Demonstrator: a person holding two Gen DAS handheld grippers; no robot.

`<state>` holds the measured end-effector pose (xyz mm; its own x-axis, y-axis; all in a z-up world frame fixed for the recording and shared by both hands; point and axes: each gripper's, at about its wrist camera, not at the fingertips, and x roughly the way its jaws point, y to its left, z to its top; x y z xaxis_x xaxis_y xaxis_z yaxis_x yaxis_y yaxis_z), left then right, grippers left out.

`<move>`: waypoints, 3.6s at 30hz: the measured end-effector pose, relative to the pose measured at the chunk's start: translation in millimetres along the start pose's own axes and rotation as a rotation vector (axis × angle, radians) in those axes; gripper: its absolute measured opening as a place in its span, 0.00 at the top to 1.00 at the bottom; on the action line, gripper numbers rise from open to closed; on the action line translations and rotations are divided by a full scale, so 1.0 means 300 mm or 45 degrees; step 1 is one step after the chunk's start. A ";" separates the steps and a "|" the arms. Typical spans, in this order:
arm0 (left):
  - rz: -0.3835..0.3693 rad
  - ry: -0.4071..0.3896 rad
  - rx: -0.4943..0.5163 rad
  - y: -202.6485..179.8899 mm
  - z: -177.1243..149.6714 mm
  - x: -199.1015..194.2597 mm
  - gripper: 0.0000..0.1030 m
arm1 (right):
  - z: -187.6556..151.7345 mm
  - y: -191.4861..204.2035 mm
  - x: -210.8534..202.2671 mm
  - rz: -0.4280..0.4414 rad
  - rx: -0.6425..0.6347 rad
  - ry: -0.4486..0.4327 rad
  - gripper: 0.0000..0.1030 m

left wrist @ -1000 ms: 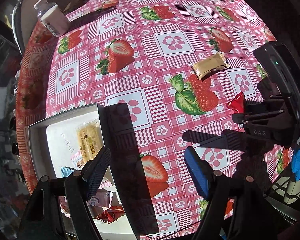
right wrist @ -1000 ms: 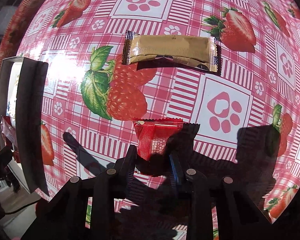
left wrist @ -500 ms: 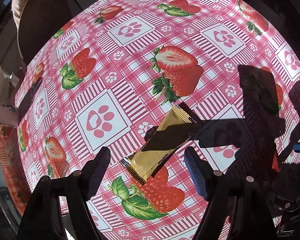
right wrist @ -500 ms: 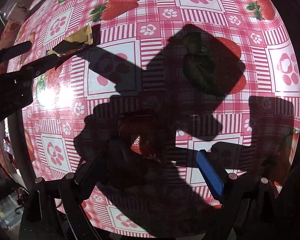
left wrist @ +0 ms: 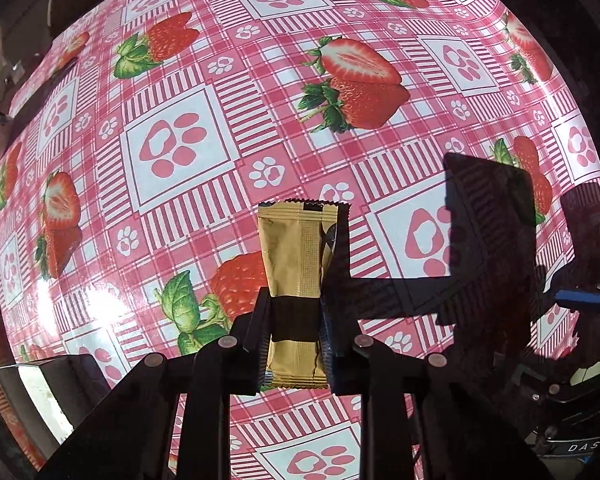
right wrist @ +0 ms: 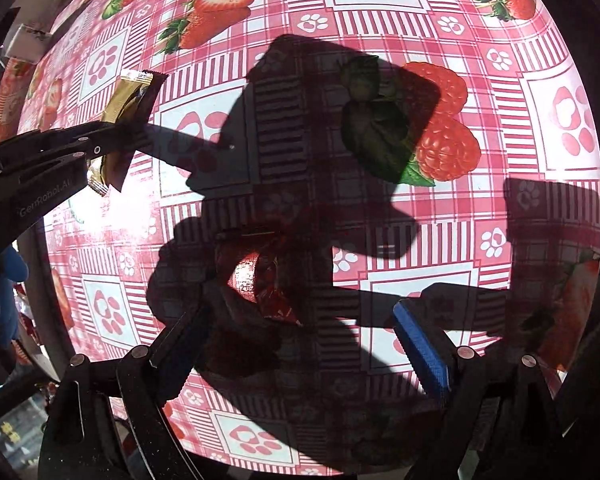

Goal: Organize snacks
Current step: 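Lift the gold bar with left tool while right tool grasps the red wrapper, then carry the gold bar and red wrapper over the white box with both tools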

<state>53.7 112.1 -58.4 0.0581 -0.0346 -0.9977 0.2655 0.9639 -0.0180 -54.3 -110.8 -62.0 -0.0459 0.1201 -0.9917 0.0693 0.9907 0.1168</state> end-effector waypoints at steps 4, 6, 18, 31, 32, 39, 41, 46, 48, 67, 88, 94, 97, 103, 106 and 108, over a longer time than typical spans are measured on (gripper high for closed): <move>0.039 0.029 -0.114 0.059 -0.142 -0.025 0.64 | 0.008 0.053 0.008 0.003 -0.025 0.002 0.11; 0.056 0.006 -0.141 0.086 -0.157 -0.047 0.33 | 0.015 0.072 0.021 -0.014 -0.043 0.011 0.11; 0.061 0.083 -0.205 0.160 -0.106 0.034 0.20 | 0.079 0.193 0.172 -0.149 -0.073 0.080 0.01; 0.043 0.085 -0.215 0.134 -0.114 0.108 0.00 | 0.092 0.184 0.203 -0.161 -0.072 0.064 0.00; 0.043 0.086 -0.216 0.131 -0.114 0.106 0.00 | 0.087 0.192 0.171 -0.162 -0.070 0.065 0.00; 0.042 0.079 -0.216 0.136 -0.114 0.088 0.00 | 0.080 0.199 0.181 -0.163 -0.071 0.074 0.00; 0.043 0.077 -0.216 0.137 -0.115 0.090 0.00 | 0.080 0.199 0.182 -0.163 -0.072 0.071 0.00; 0.043 0.077 -0.217 0.142 -0.115 0.096 0.00 | 0.081 0.199 0.182 -0.162 -0.072 0.070 0.00; 0.043 0.077 -0.218 0.143 -0.115 0.098 0.00 | 0.080 0.200 0.181 -0.162 -0.072 0.071 0.00; 0.046 0.061 -0.248 0.144 -0.113 0.096 0.00 | 0.076 0.201 0.179 -0.159 -0.073 0.065 0.00; 0.045 0.048 -0.139 0.057 -0.093 0.041 0.71 | 0.061 0.232 0.119 -0.163 -0.107 0.017 0.56; 0.004 0.029 -0.129 0.053 -0.127 -0.012 0.75 | 0.051 0.223 0.081 -0.030 -0.076 -0.002 0.77; 0.010 0.002 -0.120 0.063 -0.170 -0.066 0.75 | 0.034 0.224 0.044 0.051 -0.058 -0.016 0.77; 0.039 -0.017 -0.119 0.081 -0.268 -0.158 0.75 | 0.000 0.268 -0.033 0.128 -0.071 -0.044 0.77; 0.048 -0.014 -0.122 0.080 -0.316 -0.194 0.75 | -0.029 0.306 -0.066 0.145 -0.099 -0.054 0.77; 0.062 -0.012 -0.119 0.089 -0.345 -0.209 0.75 | -0.055 0.340 -0.082 0.155 -0.113 -0.059 0.77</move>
<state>-42.5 167.2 -3.1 0.0782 0.0109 -0.9969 0.1715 0.9849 0.0242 -62.6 -11.7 -24.8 0.0040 0.2385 -0.9711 -0.0170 0.9710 0.2384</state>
